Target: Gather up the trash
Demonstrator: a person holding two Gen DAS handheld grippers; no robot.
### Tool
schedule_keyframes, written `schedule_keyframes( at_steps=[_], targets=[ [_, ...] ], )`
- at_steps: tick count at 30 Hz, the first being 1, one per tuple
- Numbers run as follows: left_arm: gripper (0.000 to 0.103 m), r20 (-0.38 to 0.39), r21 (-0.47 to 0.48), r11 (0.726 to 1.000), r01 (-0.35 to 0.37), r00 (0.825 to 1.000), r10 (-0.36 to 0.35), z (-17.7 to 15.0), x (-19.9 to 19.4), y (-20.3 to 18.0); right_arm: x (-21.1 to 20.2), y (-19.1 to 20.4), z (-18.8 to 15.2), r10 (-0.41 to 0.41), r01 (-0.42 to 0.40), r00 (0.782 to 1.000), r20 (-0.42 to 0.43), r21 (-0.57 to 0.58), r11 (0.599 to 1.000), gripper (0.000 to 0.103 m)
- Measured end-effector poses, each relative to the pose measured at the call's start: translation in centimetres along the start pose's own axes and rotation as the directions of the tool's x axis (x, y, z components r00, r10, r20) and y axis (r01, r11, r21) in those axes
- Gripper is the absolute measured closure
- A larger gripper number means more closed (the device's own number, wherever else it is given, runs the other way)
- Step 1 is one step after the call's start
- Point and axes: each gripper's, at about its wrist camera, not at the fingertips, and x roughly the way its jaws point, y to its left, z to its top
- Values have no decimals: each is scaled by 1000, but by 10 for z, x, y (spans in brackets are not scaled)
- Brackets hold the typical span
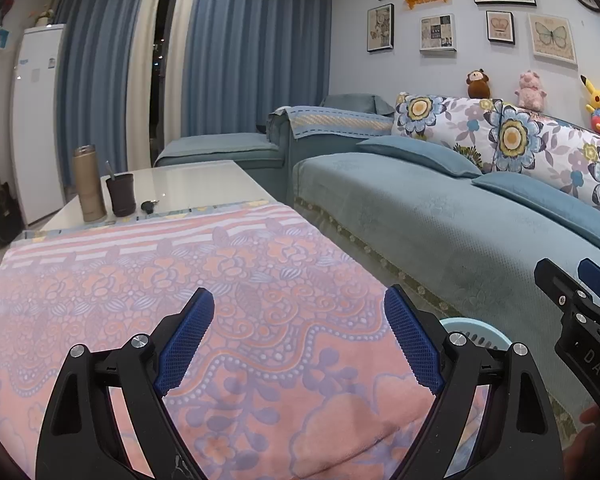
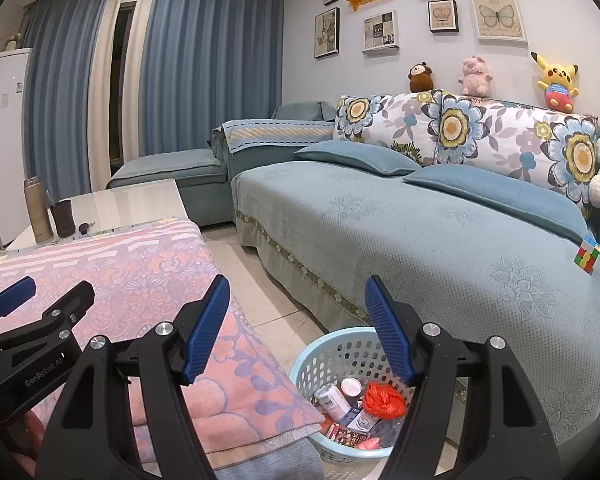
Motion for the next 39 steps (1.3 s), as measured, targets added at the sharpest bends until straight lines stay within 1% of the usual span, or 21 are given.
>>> schedule_keyframes(
  at_steps=[17,22,28,31,33,39],
  targets=[
    [18,-7,5,1000,6,1000,-6,0,5,7,-1,0,-1,4,-4,1000,1,-3,1000,37],
    [18,-10,2,1000,-3,1000,3,0,4,5,-1,0,-1,1,-1,1000,-1,-4,1000,37],
    [16,-31,11,1000,3,1000,-3,-3,7,6,-1,0,0,-1,1,1000,2,3,1000,37],
    [15,-26,21,1000,-2,1000,3,-4,6,4,-1,0,-1,0,0,1000,0,3,1000,37],
    [11,-29,30,1000,-7,1000,8,-4,6,1,-1,0,0,-1,1,1000,0,3,1000,37],
    [11,-35,31,1000,-5,999,6,-5,7,-1,0,2,0,-2,2,1000,8,-3,1000,37]
  ],
)
